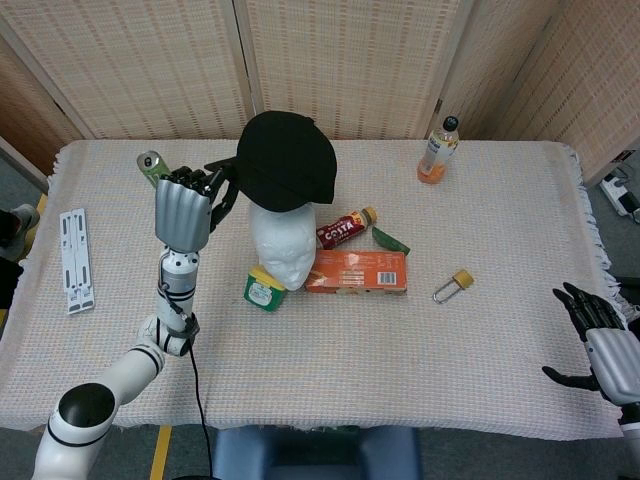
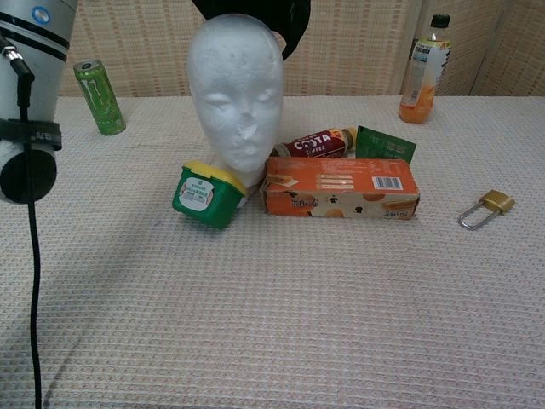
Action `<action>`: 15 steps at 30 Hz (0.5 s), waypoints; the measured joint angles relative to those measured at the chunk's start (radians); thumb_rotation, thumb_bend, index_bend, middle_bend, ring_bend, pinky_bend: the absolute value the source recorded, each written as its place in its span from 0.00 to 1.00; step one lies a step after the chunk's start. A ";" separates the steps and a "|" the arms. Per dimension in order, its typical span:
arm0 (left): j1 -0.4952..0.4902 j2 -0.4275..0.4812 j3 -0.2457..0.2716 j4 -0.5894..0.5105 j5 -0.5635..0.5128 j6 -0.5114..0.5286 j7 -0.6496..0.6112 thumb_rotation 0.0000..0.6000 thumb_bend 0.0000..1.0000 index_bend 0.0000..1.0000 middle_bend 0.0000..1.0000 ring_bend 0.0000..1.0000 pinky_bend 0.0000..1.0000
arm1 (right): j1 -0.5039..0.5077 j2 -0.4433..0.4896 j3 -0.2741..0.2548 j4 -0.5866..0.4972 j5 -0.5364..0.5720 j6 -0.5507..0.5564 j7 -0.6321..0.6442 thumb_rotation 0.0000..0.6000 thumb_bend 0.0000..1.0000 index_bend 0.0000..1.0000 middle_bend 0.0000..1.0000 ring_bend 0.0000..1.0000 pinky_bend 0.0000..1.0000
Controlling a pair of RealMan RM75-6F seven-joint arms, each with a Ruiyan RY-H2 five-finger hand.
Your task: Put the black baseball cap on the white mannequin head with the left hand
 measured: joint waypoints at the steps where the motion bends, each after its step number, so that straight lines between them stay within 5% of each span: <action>1: 0.012 0.001 0.006 -0.022 0.004 0.009 0.008 1.00 0.54 0.70 1.00 1.00 1.00 | -0.001 0.001 -0.001 -0.001 -0.005 0.002 0.001 1.00 0.00 0.00 0.00 0.00 0.00; 15: 0.201 0.053 0.113 -0.322 0.098 0.127 0.117 1.00 0.54 0.70 1.00 1.00 1.00 | -0.020 0.015 -0.015 -0.012 -0.060 0.049 0.027 1.00 0.00 0.00 0.00 0.00 0.00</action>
